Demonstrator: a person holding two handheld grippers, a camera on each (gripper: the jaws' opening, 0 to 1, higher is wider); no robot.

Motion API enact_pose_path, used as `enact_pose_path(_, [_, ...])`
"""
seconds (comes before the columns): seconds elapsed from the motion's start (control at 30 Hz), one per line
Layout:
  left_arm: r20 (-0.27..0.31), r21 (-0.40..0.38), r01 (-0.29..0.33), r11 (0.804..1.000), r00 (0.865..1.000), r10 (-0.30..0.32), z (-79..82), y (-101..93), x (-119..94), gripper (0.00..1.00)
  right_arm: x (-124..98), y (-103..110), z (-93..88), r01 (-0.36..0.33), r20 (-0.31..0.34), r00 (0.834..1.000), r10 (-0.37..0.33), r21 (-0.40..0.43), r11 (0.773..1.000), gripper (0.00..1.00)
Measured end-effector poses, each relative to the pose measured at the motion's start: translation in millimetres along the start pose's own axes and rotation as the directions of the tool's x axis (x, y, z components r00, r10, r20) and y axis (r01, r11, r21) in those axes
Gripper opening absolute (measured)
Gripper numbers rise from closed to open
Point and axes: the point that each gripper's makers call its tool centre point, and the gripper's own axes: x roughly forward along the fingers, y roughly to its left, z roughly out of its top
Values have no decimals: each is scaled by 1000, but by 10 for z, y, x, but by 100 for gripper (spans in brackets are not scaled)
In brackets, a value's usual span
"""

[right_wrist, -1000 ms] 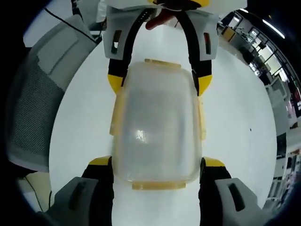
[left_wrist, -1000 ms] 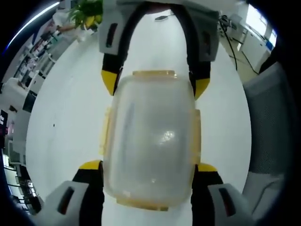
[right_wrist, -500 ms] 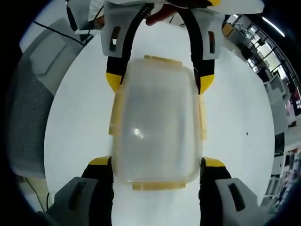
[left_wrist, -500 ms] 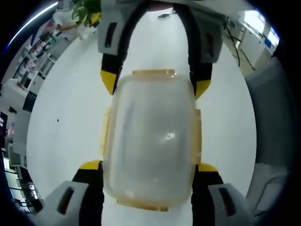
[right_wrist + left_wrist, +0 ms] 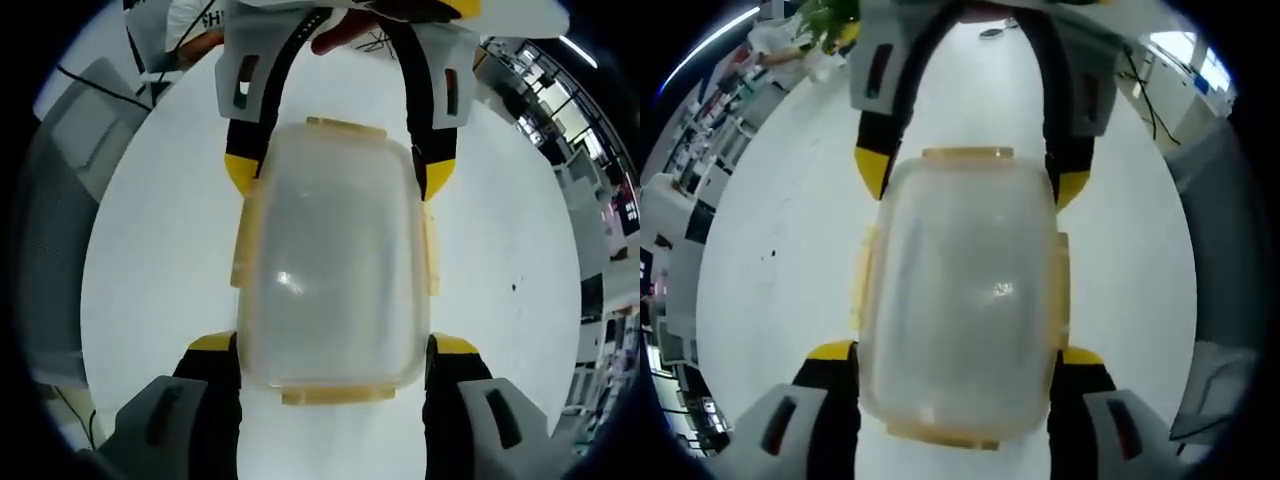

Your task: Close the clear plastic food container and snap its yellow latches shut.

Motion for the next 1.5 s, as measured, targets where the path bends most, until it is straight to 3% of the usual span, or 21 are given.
enact_pose_path(0.13, [19,-1,14,1000,1000,-14,-13,109,22,76,17,-99,5,6,6,1000,-6,12,1000,72])
enact_pose_path(0.23, [2,14,19,1000,1000,-20,-5,139,47,76,20,-123,5,8,6,1000,-8,20,1000,72])
enact_pose_path(0.67, [-7,45,25,999,1000,-25,-18,371,81,76,89,-348,-14,27,-53,998,-25,38,999,73])
enact_pose_path(0.87, [32,38,18,999,999,-19,-15,491,89,76,113,-466,-18,37,-38,999,-35,51,998,74])
enact_pose_path(1.33, [30,36,5,999,1000,-6,-5,508,100,77,121,-491,-13,67,-43,997,-65,48,997,75])
enact_pose_path(1.5, [23,73,-14,997,1000,13,-26,490,110,79,108,-502,-10,62,-25,998,-61,54,997,74])
